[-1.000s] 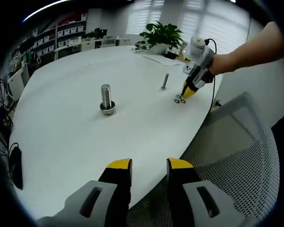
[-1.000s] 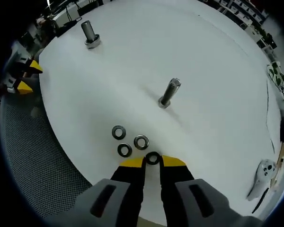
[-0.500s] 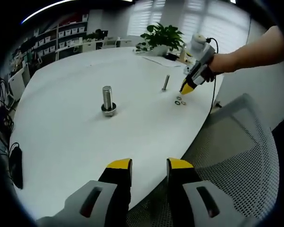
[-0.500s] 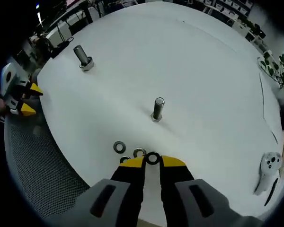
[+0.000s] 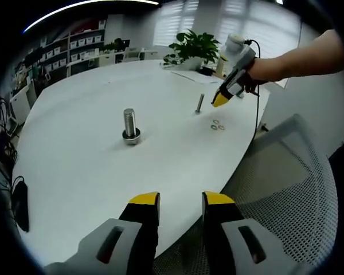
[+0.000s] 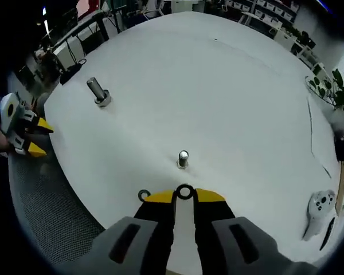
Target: Place the washer onto the threaded stud by aligning its center hole with the stud, sliding it down to the base, and recovering from edge contact or off-axis alignment until the washer reaches the visible bottom stop.
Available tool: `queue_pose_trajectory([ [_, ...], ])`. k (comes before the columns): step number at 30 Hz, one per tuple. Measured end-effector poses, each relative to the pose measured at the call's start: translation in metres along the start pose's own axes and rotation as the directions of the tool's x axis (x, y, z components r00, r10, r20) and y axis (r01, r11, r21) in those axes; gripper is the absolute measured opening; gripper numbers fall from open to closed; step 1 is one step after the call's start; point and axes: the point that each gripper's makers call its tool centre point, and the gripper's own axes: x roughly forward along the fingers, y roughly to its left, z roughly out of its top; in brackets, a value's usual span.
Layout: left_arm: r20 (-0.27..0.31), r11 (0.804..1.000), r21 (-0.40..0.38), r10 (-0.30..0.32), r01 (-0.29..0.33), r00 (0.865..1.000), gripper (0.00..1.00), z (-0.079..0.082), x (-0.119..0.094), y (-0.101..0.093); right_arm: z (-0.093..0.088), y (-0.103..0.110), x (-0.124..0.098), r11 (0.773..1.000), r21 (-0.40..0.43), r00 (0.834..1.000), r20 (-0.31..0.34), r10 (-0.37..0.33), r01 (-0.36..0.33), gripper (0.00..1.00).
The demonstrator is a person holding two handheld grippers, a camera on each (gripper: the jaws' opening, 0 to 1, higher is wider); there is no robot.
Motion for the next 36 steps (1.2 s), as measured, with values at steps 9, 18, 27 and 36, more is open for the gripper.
queue_pose_trajectory([
  [9,0.009,1.0,-0.007,-0.001,0.001,1.0,0.27,0.001,-0.001,0.001,0.02,-0.005,-0.014,0.999,-0.044,1.0,0.023,-0.012,0.013,0.14],
  [18,0.009,1.0,-0.005,-0.007,0.007,1.0,0.27,0.001,0.0,-0.001,0.029,0.003,-0.012,0.996,-0.092,1.0,0.024,0.003,0.0,0.14],
  [27,0.009,1.0,-0.005,-0.007,0.007,1.0,0.27,0.001,-0.001,-0.001,0.034,0.002,-0.008,0.992,-0.124,1.0,0.009,0.0,0.001,0.14],
  [36,0.008,1.0,-0.002,-0.004,0.004,1.0,0.27,0.001,-0.001,0.0,0.035,0.003,-0.003,0.99,-0.141,1.0,-0.007,-0.002,0.001,0.14],
])
